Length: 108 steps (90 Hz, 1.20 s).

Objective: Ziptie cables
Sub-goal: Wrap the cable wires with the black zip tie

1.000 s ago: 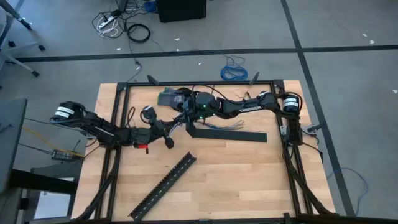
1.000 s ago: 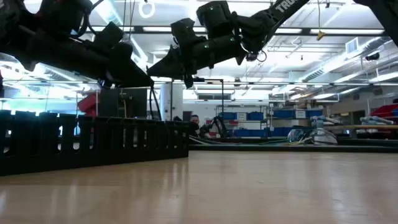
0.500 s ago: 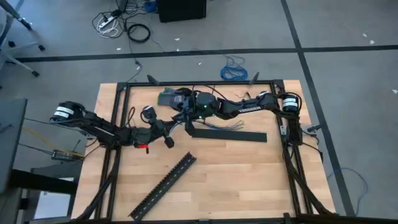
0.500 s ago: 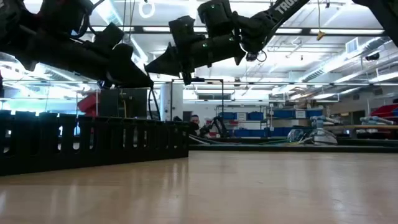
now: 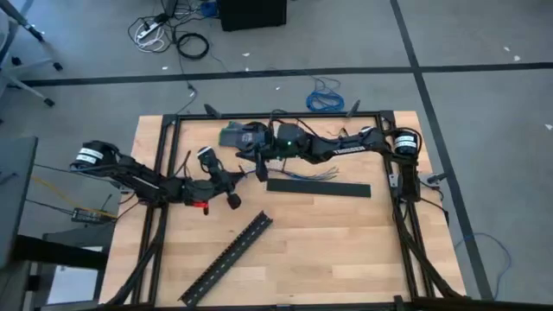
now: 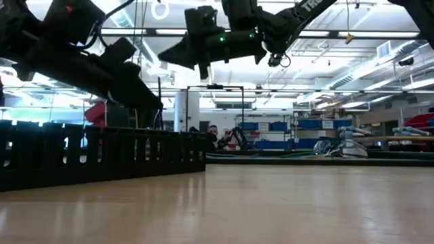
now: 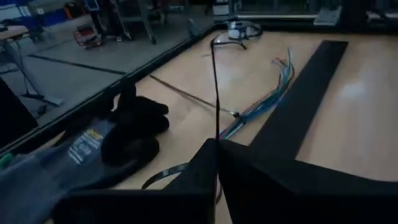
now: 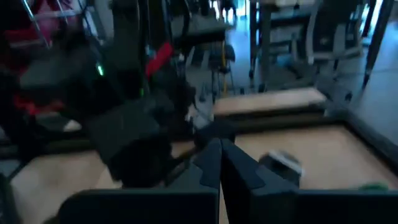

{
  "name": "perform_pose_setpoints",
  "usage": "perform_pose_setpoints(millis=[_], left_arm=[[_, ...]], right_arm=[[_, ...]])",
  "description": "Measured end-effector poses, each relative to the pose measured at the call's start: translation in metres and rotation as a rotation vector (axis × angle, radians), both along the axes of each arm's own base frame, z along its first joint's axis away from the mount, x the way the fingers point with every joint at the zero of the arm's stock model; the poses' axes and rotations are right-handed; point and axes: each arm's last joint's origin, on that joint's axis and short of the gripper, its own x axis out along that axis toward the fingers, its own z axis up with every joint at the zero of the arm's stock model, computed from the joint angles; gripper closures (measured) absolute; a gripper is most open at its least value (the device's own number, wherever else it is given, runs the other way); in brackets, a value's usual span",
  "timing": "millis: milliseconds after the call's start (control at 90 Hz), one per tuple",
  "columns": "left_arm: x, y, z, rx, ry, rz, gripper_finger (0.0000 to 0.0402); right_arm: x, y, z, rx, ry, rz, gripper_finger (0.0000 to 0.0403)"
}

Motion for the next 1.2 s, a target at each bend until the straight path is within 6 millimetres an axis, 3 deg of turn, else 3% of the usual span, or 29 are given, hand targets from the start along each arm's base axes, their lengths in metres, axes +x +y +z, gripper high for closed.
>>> perform_pose_setpoints(millis=[167,378,789,922,1056,1200], left_arm=[[0.001,0.000,0.002,-0.001,-0.027,0.004,0.0399],[0.003,-0.001,0.007,-0.012,-0.071,-0.031,0.0399],[0.004,-0.002,0.011,0.008,-0.093,-0.065,0.0399],[0.005,-0.002,0.012,0.013,-0.099,-0.066,0.0399],[0.005,-0.002,0.013,0.013,-0.105,-0.066,0.0399],[0.005,-0.002,0.013,0.013,-0.110,-0.066,0.0399]], right_arm=[[-0.006,-0.006,0.005,-0.009,0.043,0.085,0.0400],[-0.011,-0.013,-0.009,-0.059,0.147,0.209,0.0375],[-0.006,0.000,-0.017,-0.097,0.177,0.160,0.0213],[-0.003,0.006,-0.019,-0.105,0.170,0.173,0.0177],[-0.003,0.007,-0.021,-0.085,0.179,0.167,0.0175],[-0.002,0.006,-0.022,-0.077,0.178,0.168,0.0219]])
